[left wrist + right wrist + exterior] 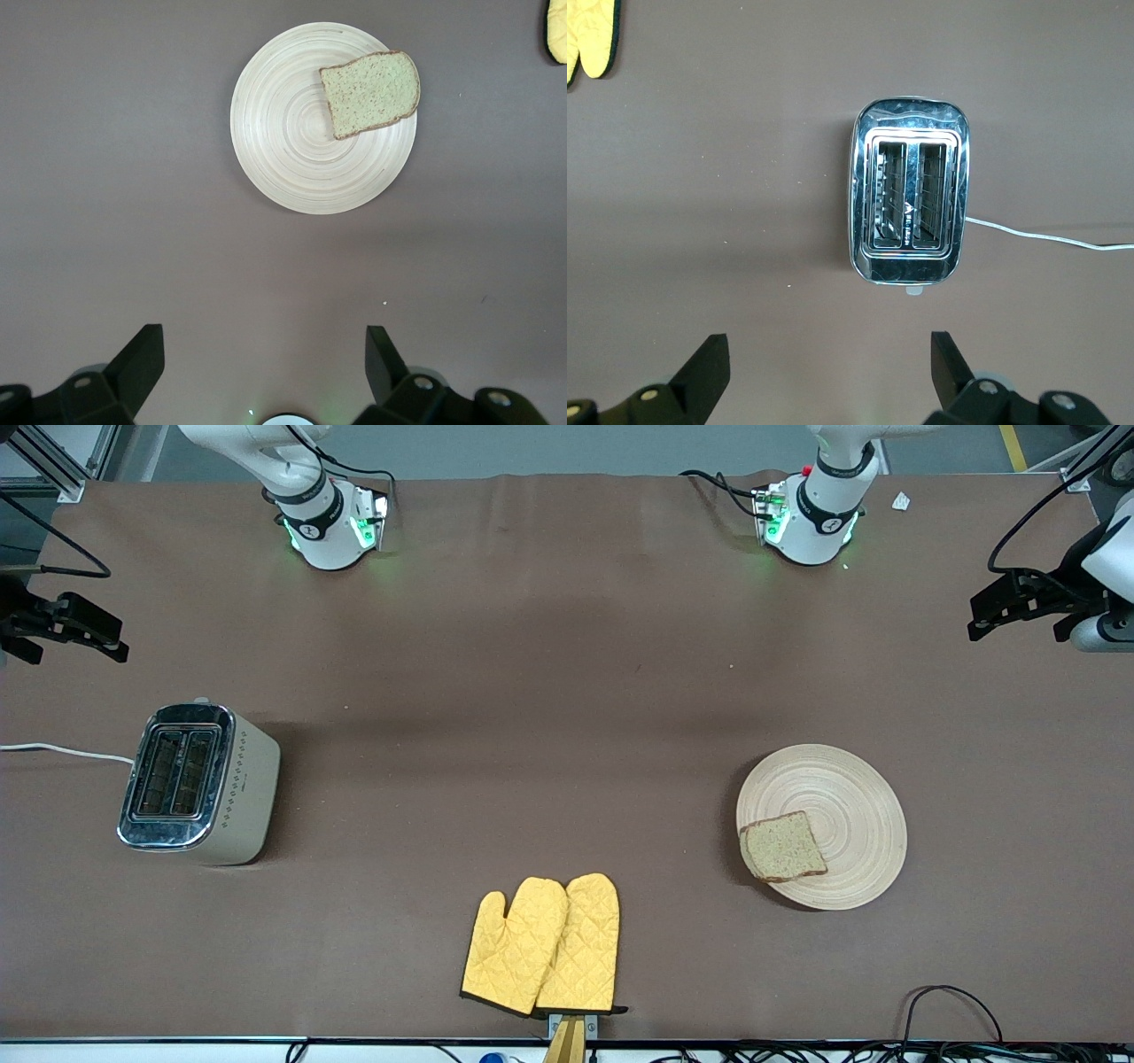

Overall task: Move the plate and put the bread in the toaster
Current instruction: 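Move the right gripper to the toaster while the left gripper reaches the plate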

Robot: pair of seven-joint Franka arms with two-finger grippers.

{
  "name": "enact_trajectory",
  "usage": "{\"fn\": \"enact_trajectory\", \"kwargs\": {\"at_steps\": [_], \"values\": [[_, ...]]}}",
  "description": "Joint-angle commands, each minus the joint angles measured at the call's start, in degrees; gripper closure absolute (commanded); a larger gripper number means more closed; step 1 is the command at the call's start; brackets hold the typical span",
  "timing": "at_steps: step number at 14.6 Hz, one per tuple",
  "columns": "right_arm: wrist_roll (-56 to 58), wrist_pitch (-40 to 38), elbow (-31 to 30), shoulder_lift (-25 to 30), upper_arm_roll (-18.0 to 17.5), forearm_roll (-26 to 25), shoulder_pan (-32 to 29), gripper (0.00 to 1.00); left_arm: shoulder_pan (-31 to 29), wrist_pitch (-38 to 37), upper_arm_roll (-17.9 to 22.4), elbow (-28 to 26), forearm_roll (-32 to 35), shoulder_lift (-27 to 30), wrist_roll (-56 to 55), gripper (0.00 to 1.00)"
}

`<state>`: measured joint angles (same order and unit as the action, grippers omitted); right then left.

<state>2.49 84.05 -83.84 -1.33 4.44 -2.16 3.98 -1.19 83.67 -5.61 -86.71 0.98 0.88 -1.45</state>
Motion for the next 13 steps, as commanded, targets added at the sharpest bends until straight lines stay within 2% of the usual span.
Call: {"fn": "enact_trajectory", "kwargs": {"at_steps": [1, 4, 7, 9, 11, 13], "values": [[-0.29, 0.07, -0.79, 0.89, -0.05, -0.66, 0.06, 0.00, 0.23, -0.26, 0.16, 2.34, 0.69, -1.40, -0.40, 0.00], [-0.20, 0.07, -0.79, 0.89, -0.05, -0.66, 0.06, 0.00, 0.05, -0.17, 0.24, 3.92, 0.77, -3.42, 0.30, 0.00], [-0.20, 0.15, -0.97, 0.89, -0.05, -0.57, 0.06, 0.00, -1.79, 0.62, 1.21, 7.42, -0.01, -8.59, 0.74, 0.00], [-0.20, 0.24, -1.06, 0.89, -0.05, -0.48, 0.06, 0.00, -3.89, 2.98, 1.30, 7.70, -3.07, -11.59, 0.74, 0.00], [-0.20, 0.50, -1.23, 0.89, -0.05, -0.48, 0.15, 0.00, -7.40, 5.62, 1.39, 7.61, -8.86, -15.45, 0.83, 0.00], [-0.20, 0.68, -1.32, 0.81, -0.13, -0.39, 0.15, 0.00, -11.45, 7.38, 1.30, 7.53, -13.80, -20.10, 4.67, 0.00]]}}
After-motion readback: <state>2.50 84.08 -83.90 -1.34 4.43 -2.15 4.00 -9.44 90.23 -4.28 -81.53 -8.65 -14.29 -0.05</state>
